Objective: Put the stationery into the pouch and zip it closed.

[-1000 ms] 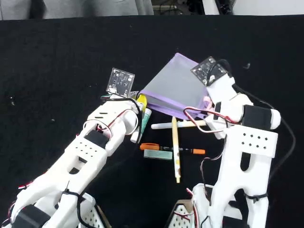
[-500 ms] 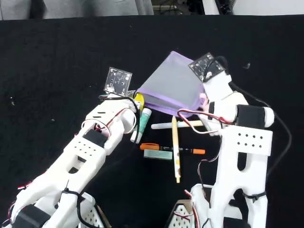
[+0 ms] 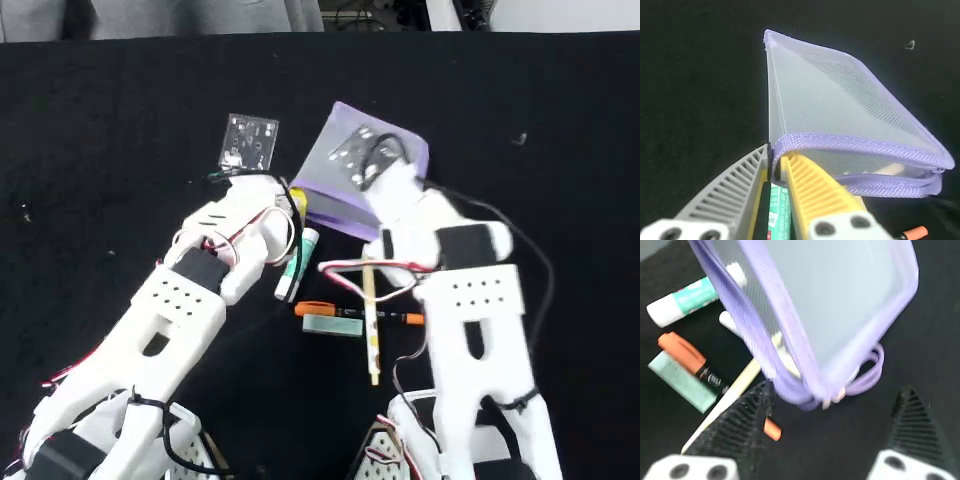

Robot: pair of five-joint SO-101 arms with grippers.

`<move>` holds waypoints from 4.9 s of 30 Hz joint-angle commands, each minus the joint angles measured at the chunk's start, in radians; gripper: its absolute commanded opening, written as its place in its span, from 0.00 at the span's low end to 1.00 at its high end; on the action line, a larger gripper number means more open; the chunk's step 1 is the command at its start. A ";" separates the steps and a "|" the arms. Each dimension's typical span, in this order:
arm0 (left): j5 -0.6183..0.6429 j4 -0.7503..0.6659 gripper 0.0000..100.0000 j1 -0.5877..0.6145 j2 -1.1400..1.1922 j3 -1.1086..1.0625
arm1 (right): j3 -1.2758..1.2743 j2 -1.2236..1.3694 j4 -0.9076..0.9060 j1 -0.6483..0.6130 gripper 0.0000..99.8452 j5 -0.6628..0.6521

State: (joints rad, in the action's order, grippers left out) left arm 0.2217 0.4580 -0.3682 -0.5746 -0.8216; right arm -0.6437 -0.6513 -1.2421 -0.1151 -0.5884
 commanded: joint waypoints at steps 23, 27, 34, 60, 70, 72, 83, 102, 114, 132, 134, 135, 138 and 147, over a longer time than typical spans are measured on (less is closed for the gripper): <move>0.018 0.044 0.03 -0.013 -0.014 0.096 | -0.094 0.065 0.364 -0.026 0.12 0.069; 0.018 0.043 0.03 -0.013 -0.014 0.097 | -0.084 0.067 0.365 -0.025 0.02 0.069; 0.014 0.035 0.03 -0.013 -0.006 0.088 | -0.064 0.065 0.358 -0.025 0.01 0.066; -0.075 -0.319 0.22 -0.061 0.002 -0.113 | -0.062 -0.079 0.241 -0.032 0.01 0.046; -0.181 -0.468 0.22 -0.056 0.164 -0.111 | -0.007 -0.081 0.143 -0.086 0.01 0.020; -0.186 -0.468 0.22 -0.056 0.190 -0.094 | -0.007 -0.081 0.143 -0.087 0.01 0.018; -0.301 -0.471 0.03 -0.068 0.299 0.018 | -0.025 -0.145 0.144 -0.080 0.01 0.058; -0.221 -0.126 0.03 -0.019 0.147 0.171 | 0.068 -0.183 0.044 -0.086 0.41 0.106; -0.192 0.075 0.03 0.140 0.140 0.341 | 0.191 -0.410 -0.123 -0.183 0.41 0.235; -0.095 0.552 0.03 0.461 0.152 0.829 | 0.298 -0.035 -0.273 -0.178 0.23 0.459; -0.086 0.555 0.03 0.521 0.152 0.828 | 0.298 0.027 -0.270 -0.178 0.17 0.459; -0.089 0.555 0.03 0.545 0.152 0.828 | 0.298 0.059 -0.270 -0.178 0.16 0.459; -0.094 0.555 0.03 0.601 0.152 0.803 | 0.297 0.176 -0.270 -0.178 0.18 0.459; -0.095 0.557 0.03 0.639 0.152 0.754 | 0.288 0.515 -0.201 -0.153 0.27 0.520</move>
State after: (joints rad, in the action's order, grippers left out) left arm 0.1174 1.0134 0.2624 -0.3813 -0.0836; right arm -0.3920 -0.1895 -1.4784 -0.2839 -0.1036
